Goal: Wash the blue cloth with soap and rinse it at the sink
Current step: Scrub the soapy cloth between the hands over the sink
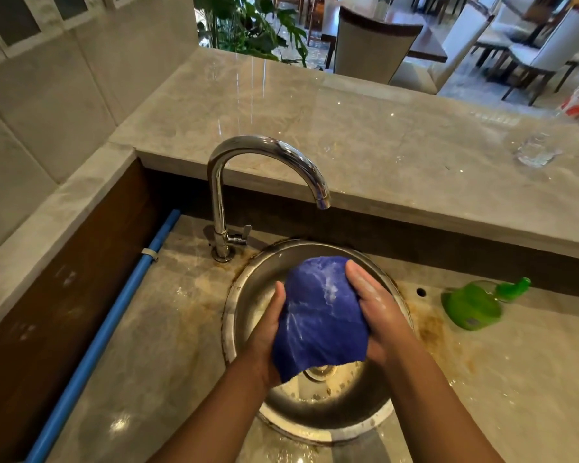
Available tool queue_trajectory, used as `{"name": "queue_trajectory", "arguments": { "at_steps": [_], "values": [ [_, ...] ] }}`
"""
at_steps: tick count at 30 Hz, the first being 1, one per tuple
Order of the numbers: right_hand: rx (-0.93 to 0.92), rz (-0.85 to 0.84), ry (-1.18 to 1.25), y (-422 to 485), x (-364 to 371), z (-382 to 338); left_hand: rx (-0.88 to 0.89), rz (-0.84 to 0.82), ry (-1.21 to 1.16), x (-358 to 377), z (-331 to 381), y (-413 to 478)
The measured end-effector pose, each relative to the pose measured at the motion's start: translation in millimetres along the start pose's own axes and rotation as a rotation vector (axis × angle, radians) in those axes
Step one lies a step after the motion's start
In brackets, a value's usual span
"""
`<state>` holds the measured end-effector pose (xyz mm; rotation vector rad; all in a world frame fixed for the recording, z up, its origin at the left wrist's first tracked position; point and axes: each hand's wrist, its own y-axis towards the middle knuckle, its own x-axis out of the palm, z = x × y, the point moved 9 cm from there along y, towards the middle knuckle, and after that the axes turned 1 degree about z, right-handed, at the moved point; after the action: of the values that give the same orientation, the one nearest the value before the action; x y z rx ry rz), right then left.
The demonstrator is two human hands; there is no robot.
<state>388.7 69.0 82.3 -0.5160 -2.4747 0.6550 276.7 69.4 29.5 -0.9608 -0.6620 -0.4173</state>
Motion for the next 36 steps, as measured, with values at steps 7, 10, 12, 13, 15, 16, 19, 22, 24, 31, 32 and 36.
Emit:
{"name": "queue_trajectory", "arguments": {
  "at_steps": [7,10,12,13,15,16,19,22,24,31,32,36],
  "values": [
    [-0.232,0.125,-0.372,17.5,-21.3,-19.9,0.071,0.016,-0.071,2.8,15.8,4.8],
    [-0.275,0.164,-0.475,24.4,-19.2,-17.9,0.071,0.045,-0.066,1.6,20.1,6.4],
    [-0.309,0.186,-0.571,30.6,-17.9,-18.5,0.059,0.054,-0.049,-3.6,21.4,7.8],
    [-0.324,0.199,-0.615,34.3,-18.3,-19.1,0.052,0.051,-0.035,-6.8,22.0,9.1],
    [-0.337,0.246,-0.705,41.4,-22.9,-19.0,0.053,0.046,-0.001,-12.7,25.4,10.4],
    [-0.333,0.27,-0.757,45.2,-25.4,-17.6,0.058,0.051,0.015,-16.1,27.6,11.4],
    [-0.29,0.283,-0.873,59.8,-26.0,-8.9,0.072,0.087,0.056,-28.5,34.2,12.5],
    [-0.302,0.223,-0.937,79.1,-8.8,-7.9,0.085,0.116,0.043,-46.6,39.6,13.7],
    [-0.329,0.125,-0.908,94.6,15.3,-9.1,0.105,0.144,0.017,-61.9,43.8,13.3],
    [0.238,-0.135,-0.472,150.8,94.9,46.7,0.165,0.159,-0.061,-94.3,61.4,-0.2],
    [0.321,-0.182,-0.406,153.5,103.8,56.3,0.164,0.169,-0.074,-99.4,63.3,-1.6],
    [0.386,-0.23,-0.189,167.0,121.1,74.4,0.151,0.18,-0.113,-113.5,70.6,-4.6]
  ]
}}
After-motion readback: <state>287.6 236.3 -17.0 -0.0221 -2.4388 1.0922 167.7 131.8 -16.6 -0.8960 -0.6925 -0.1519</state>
